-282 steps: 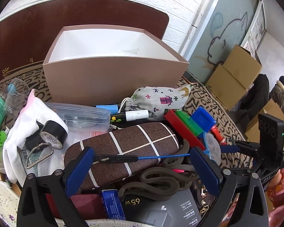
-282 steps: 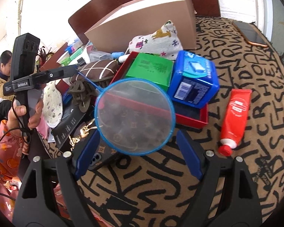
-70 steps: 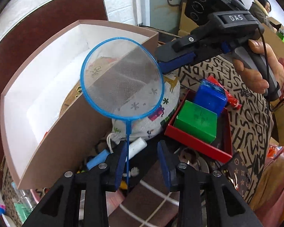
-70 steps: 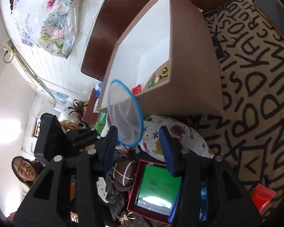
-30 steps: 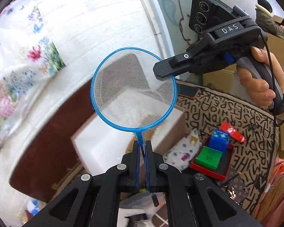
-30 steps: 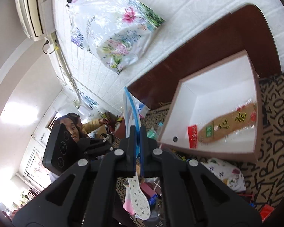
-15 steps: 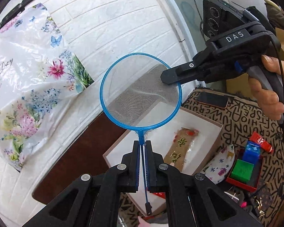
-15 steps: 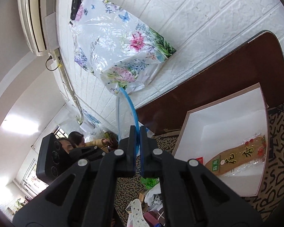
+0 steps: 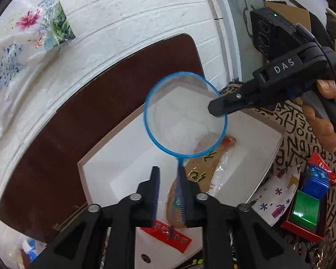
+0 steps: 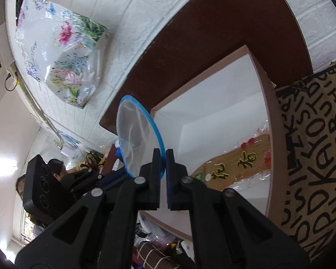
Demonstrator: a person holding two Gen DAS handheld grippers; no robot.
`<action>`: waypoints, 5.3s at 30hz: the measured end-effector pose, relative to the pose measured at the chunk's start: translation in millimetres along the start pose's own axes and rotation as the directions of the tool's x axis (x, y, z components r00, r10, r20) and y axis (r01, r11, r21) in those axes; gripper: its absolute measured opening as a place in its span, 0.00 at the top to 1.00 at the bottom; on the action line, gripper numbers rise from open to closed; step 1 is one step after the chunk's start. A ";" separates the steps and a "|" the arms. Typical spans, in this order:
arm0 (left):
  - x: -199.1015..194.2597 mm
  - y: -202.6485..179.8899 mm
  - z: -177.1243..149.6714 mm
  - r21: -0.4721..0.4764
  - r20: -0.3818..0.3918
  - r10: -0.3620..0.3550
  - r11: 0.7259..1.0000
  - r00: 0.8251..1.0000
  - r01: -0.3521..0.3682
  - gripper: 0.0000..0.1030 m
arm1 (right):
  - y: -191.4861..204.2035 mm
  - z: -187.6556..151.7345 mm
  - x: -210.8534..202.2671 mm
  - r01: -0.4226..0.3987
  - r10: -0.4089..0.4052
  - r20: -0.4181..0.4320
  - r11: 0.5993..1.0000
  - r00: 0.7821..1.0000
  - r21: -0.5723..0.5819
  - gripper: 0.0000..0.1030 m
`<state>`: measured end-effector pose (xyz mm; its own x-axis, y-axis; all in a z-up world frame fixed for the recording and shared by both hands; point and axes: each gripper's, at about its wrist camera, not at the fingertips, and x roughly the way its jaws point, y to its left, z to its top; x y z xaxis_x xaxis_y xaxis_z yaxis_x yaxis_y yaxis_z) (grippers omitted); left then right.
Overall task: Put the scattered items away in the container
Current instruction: 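Lower the mesh net into the white box beside the insole package, then open both grippers and withdraw them from the box, then move both grippers down onto the blue square container on the red tray, then close both grippers on the blue square container, then lift the blue container with both grippers and carry it over the white box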
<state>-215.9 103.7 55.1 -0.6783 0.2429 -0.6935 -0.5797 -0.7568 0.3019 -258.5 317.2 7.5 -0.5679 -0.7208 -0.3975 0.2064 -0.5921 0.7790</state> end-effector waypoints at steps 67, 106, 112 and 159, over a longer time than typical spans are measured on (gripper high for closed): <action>-5.4 -200.3 -15.1 0.185 -0.174 -0.451 0.858 0.875 0.479 0.14 | -47.0 -182.0 -98.4 0.046 -0.326 -0.261 0.700 0.909 -0.713 0.24; 37.7 -226.4 -19.8 0.438 -0.466 -0.457 0.625 0.758 0.646 0.36 | -32.4 -166.3 -71.8 -0.283 -0.307 -0.518 0.569 0.798 -0.772 0.35; 46.6 -225.7 -25.9 0.439 -0.483 -0.426 0.638 0.765 0.633 0.42 | -27.0 -167.9 -77.6 -0.274 -0.312 -0.514 0.572 0.799 -0.773 0.35; 21.2 -21.0 16.6 0.369 -0.312 -0.197 0.876 0.929 0.310 0.39 | 91.2 -34.8 58.3 -0.152 -0.439 -0.310 0.358 0.843 -0.921 0.35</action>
<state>-225.7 134.8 45.0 -0.3751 0.1852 -0.9083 -0.8847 -0.3640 0.2912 -245.0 208.6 38.5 -0.3225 -0.4592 -0.8277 0.8944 -0.4342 -0.1075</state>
